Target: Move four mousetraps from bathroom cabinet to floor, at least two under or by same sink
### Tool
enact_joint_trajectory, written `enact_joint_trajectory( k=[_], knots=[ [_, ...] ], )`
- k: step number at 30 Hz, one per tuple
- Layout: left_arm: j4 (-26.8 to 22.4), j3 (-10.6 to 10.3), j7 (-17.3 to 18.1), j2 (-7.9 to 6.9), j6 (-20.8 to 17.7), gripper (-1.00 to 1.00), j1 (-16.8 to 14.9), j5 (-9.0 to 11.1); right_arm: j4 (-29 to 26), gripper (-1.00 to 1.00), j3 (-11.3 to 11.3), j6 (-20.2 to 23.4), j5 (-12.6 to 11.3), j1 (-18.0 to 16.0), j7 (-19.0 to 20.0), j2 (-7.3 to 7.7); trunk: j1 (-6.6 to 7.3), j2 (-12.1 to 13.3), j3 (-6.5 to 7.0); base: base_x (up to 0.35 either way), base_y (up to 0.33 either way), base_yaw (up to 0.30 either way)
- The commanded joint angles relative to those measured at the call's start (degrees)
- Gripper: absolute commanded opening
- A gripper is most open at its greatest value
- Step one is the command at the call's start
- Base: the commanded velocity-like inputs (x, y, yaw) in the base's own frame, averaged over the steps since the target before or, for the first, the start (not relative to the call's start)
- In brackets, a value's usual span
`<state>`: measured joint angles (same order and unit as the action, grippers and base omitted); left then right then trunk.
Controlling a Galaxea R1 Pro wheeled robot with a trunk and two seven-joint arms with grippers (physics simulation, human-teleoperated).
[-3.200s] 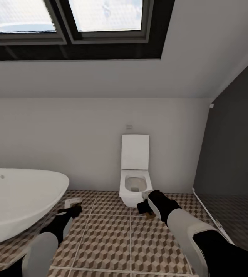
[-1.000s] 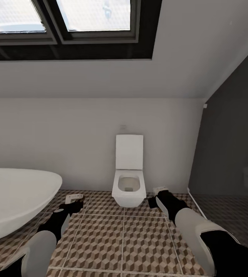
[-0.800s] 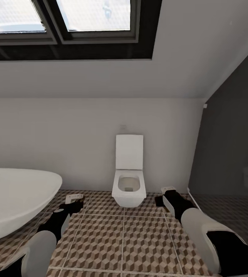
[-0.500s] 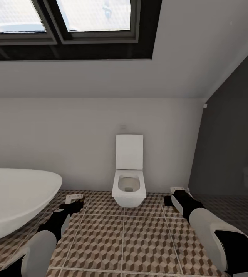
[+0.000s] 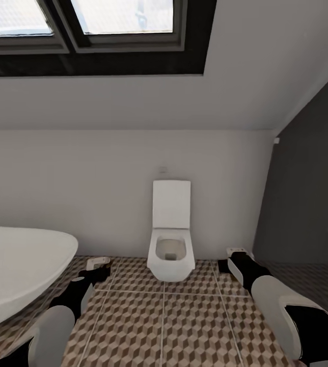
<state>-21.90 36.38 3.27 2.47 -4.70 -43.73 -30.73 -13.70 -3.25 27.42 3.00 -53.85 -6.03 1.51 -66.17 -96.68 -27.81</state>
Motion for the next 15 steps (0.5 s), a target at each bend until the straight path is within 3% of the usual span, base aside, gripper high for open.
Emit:
enact_joint_trajectory(
  k=[1, 15],
  knots=[
    [-0.2, 0.4, 0.3, 0.08, -0.3, -1.0, 0.0, -0.5, -0.1, -1.0, -0.4, 0.3, 0.2, 0.0, 0.1, -0.01, -0.03, 0.0, -0.07, 0.315, 0.0, 0.0],
    [-0.2, 0.4, 0.2, 0.08, -0.2, -1.0, 0.0, -0.6, -0.2, -1.0, -0.4, 0.4, 0.3, 0.0, 0.1, -0.08, -0.03, 0.0, -0.07, 0.321, 0.0, -0.029]
  ],
)
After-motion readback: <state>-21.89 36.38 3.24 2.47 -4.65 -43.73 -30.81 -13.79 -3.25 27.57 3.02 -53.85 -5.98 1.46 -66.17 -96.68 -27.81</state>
